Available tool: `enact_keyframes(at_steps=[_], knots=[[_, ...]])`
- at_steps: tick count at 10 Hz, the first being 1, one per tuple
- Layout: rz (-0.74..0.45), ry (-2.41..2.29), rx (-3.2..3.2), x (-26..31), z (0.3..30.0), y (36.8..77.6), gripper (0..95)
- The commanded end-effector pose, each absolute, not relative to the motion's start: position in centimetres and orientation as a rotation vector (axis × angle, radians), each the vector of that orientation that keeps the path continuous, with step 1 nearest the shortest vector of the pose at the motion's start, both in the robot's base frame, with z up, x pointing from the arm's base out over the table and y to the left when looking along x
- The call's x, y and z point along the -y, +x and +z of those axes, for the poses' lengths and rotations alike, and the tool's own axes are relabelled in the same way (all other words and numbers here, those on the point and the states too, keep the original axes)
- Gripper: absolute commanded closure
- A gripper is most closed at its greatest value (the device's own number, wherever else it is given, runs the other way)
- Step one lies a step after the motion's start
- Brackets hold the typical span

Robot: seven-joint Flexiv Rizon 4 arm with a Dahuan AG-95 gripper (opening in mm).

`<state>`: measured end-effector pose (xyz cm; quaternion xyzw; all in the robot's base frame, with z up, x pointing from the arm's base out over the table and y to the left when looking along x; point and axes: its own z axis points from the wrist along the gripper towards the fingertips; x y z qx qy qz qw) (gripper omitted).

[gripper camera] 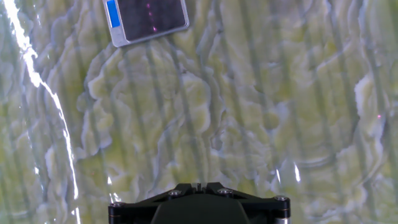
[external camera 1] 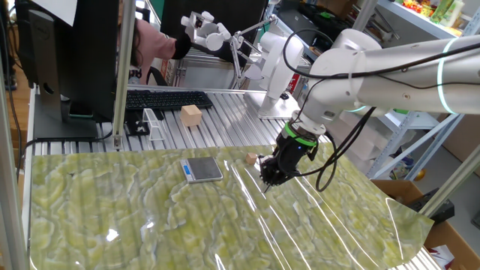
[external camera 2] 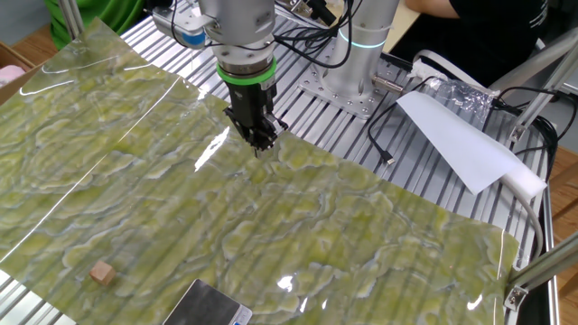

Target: Place the block on the scale

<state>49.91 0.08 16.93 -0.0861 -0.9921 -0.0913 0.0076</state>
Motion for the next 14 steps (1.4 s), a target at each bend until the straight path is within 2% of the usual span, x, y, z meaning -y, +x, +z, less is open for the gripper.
enact_keyframes(at_steps=[1, 7, 9, 14], knots=[[-0.283, -0.264, 3.121, 0.0, 16.9, 50.0, 95.0], [-0.262, -0.198, 3.140, 0.1, 17.3, 49.8, 95.0], [-0.155, -0.135, 3.170, 0.3, 17.6, 49.6, 95.0], [-0.156, -0.057, 3.192, 0.7, 18.4, 51.1, 95.0]])
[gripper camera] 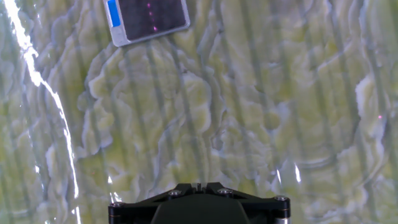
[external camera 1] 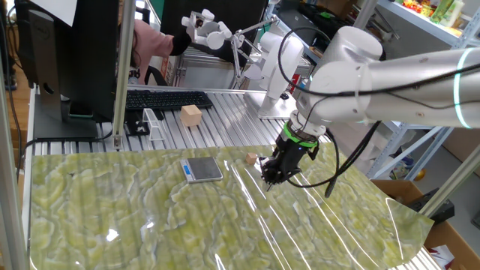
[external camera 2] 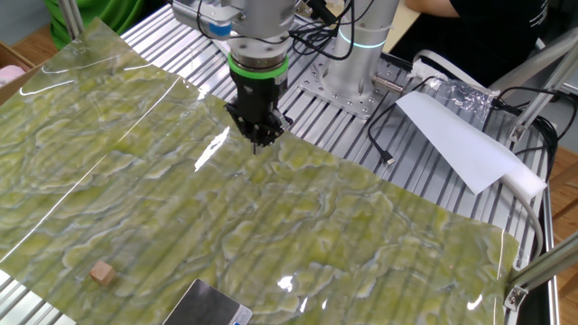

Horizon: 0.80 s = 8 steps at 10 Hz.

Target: Place the block on the scale

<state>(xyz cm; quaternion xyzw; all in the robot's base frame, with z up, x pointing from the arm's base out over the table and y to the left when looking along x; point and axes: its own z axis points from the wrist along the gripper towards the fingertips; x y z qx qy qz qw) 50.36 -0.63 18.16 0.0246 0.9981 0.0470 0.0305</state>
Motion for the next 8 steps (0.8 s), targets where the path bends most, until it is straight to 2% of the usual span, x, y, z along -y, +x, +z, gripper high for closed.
enact_keyframes(at_steps=[1, 8], knots=[[0.150, 0.035, -3.088, 1.0, 18.8, 51.7, 95.0], [0.141, 0.007, -3.081, 2.1, 20.0, 54.3, 95.0]])
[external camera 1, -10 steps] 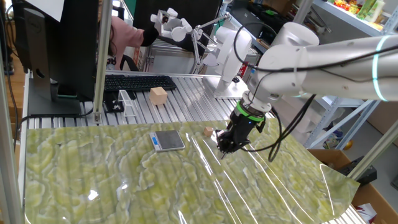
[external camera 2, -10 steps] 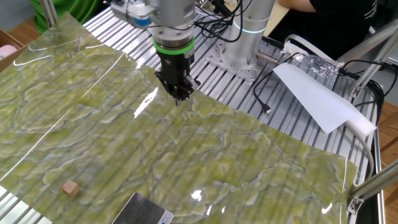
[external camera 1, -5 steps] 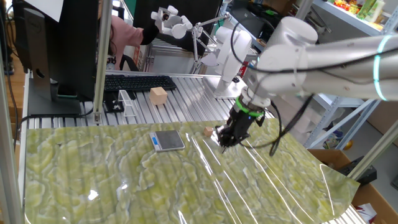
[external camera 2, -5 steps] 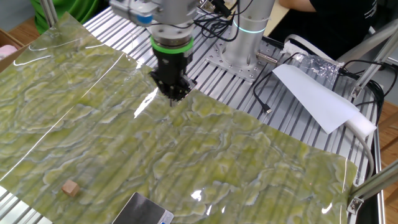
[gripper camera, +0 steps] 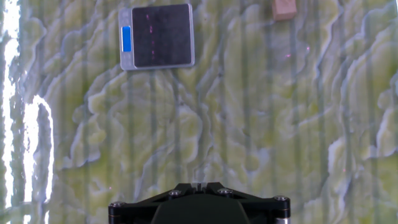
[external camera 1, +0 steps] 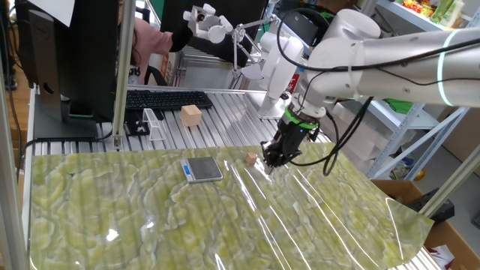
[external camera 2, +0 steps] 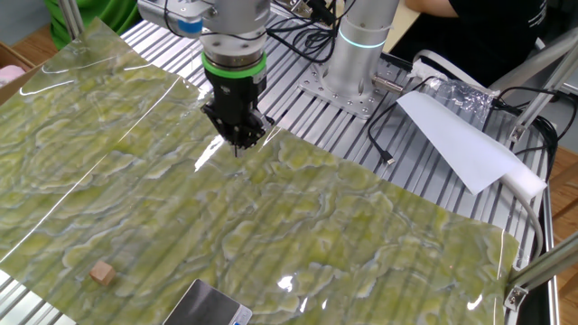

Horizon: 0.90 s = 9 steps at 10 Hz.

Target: Place the block on the scale

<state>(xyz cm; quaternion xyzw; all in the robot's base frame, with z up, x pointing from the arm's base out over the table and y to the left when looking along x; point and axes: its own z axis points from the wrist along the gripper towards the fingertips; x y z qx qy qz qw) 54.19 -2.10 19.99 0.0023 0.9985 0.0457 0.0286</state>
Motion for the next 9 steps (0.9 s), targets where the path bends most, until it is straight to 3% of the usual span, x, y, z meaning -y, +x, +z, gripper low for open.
enact_keyframes(at_steps=[1, 9], knots=[[0.140, 0.007, -3.080, 2.2, 19.9, 54.6, 95.0], [0.120, -0.053, -3.088, 3.4, 19.7, 58.7, 95.0]])
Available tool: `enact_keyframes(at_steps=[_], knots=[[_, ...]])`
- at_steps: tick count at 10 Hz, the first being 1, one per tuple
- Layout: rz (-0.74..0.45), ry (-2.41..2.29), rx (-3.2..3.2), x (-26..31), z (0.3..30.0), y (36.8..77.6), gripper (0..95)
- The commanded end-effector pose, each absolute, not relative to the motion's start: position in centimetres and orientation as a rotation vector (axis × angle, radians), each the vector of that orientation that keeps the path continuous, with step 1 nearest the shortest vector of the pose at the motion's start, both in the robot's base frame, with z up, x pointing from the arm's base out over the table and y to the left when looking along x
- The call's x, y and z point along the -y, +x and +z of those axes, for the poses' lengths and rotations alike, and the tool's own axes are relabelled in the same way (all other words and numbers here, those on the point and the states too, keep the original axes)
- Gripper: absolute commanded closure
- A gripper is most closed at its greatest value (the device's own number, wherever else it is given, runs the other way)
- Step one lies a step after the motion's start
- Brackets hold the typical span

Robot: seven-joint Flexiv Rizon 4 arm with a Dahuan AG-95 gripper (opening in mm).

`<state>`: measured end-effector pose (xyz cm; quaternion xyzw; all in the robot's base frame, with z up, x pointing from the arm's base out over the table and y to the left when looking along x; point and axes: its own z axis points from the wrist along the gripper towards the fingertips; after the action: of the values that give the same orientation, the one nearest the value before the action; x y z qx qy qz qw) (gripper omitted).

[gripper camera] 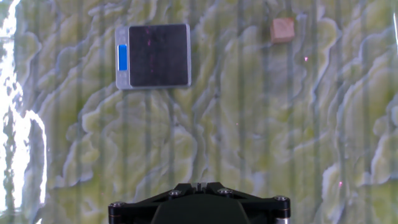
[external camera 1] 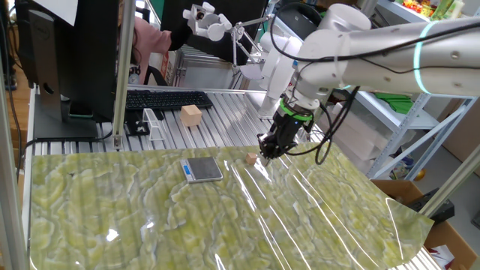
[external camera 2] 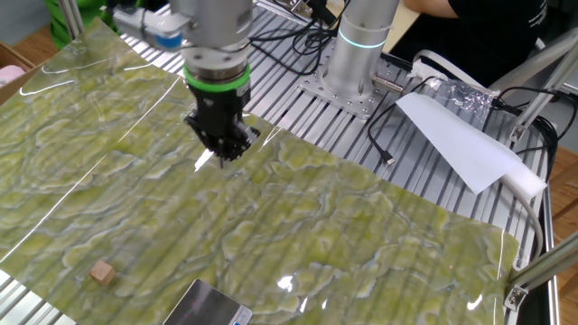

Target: Place the block on the scale

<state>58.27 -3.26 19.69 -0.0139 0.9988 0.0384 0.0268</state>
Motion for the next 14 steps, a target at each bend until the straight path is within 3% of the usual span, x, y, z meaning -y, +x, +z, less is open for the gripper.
enact_keyframes(at_steps=[1, 14], knots=[[0.120, -0.061, -3.088, 3.6, 19.7, 59.2, 95.0], [0.080, -0.069, -3.095, 2.7, 20.0, 62.4, 95.0]])
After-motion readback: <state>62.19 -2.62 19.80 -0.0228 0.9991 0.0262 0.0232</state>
